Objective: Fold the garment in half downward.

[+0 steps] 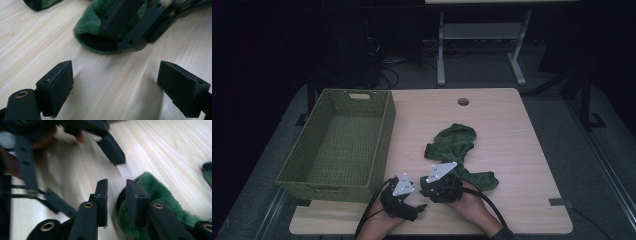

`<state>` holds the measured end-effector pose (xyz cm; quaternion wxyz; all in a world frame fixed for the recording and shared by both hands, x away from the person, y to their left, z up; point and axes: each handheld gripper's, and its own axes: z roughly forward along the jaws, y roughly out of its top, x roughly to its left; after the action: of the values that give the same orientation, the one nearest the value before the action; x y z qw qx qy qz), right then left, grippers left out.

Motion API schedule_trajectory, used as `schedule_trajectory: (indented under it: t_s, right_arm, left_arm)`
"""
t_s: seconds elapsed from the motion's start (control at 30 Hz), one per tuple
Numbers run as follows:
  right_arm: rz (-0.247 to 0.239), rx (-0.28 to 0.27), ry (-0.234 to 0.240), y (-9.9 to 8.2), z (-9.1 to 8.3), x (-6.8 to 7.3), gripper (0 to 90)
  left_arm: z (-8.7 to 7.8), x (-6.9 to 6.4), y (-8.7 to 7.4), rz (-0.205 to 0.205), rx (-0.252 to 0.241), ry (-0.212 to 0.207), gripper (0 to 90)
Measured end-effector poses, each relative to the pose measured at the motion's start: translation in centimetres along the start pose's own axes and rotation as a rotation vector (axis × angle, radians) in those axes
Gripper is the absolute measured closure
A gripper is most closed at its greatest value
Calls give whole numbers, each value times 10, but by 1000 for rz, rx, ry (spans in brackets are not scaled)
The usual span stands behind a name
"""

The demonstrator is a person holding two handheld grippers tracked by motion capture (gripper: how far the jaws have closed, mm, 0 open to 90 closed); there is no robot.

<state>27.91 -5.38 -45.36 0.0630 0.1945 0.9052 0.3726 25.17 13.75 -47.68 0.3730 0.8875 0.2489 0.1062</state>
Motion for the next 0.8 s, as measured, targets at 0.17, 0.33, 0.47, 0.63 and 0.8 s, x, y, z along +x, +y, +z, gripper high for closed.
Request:
schedule_trajectory:
  t_s: [0.17,0.33,0.47,0.63,0.8]
  right_arm:
    - [-7,17,-41,-7,7,-3,702]
    - [2,-9,-66,-12,11,1,833]
    - [13,3,-41,-11,10,1,874]
    - [40,-35,14,-8,3,2,875]
    - [64,-118,37,-2,-17,-1,871]
  left_arm:
    - [0,0,0,-4,-3,1,129]
    - [0,0,0,0,-3,1,130]
    - [0,0,0,-2,-3,1,130]
    - [0,0,0,-2,-1,0,130]
    - [0,-1,0,-9,-6,0,130]
